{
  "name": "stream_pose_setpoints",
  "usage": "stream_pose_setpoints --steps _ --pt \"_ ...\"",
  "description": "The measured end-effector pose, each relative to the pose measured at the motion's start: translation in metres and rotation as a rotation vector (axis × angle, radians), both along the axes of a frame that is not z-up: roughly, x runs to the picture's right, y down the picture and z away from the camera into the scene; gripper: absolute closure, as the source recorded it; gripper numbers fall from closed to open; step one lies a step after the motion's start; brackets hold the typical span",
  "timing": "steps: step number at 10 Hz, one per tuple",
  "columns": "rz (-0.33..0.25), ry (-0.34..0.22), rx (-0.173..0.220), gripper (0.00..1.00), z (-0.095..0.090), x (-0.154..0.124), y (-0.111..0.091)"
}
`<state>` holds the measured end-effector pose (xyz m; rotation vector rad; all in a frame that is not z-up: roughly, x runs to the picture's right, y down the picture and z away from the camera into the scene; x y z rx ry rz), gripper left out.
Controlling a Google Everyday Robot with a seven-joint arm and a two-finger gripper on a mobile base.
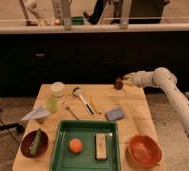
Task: Place grapes in table surface
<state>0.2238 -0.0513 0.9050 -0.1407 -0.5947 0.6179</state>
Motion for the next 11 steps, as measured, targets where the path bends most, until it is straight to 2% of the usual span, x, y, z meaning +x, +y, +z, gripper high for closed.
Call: stream_pose_setpoints --steps 3,7,9,11 --pt "0.021 -0.034 -0.058 1.00 0.021 -0.005 0.015" --pt "-0.006 -0.095 -0.100 1.00 0.027 -0.030 0.025" --pt "-0.011 -0.098 -0.140 1.00 0.038 -0.030 0.040" --pt "-0.024 -0.070 -0.187 1.00 0.048 -0.022 0.054"
